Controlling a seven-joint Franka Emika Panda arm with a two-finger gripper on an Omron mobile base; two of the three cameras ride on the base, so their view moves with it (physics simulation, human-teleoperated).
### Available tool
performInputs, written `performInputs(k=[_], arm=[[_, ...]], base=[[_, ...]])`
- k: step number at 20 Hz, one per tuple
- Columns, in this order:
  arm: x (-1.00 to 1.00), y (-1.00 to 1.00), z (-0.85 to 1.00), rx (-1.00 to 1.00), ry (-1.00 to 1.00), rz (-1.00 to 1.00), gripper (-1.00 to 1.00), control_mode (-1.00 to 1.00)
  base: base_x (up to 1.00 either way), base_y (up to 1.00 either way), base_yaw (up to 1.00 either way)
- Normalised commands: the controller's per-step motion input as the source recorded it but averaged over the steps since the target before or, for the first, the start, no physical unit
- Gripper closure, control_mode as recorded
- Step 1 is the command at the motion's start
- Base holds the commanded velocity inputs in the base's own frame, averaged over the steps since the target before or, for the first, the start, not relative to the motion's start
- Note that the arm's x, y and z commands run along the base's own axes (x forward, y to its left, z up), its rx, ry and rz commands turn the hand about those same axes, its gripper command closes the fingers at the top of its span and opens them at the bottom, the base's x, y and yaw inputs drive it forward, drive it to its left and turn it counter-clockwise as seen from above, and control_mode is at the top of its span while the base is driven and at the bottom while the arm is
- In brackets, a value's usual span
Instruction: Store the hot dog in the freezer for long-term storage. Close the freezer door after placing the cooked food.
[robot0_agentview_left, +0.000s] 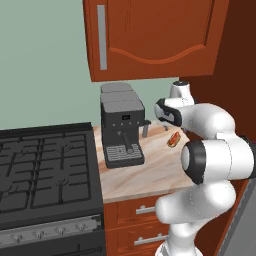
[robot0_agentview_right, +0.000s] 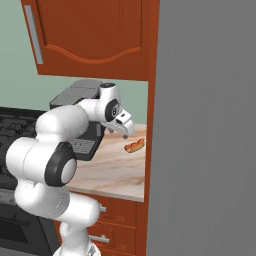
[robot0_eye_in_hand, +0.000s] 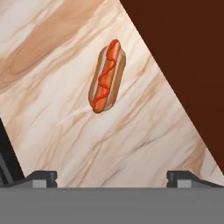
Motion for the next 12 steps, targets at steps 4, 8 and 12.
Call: performInputs(k=[4, 8, 12], arm=[[0.04, -0.09, -0.19, 0.0, 0.03, 0.0, -1.0, -1.0], [0.09, -0.11, -0.15, 0.0, 0.01, 0.0, -1.0, -1.0], [0.18, -0.12, -0.32, 0.0, 0.0, 0.0, -1.0, -1.0]], base=[[0.0, 0.0, 0.0], [0.0, 0.0, 0.0], [0.0, 0.0, 0.0]])
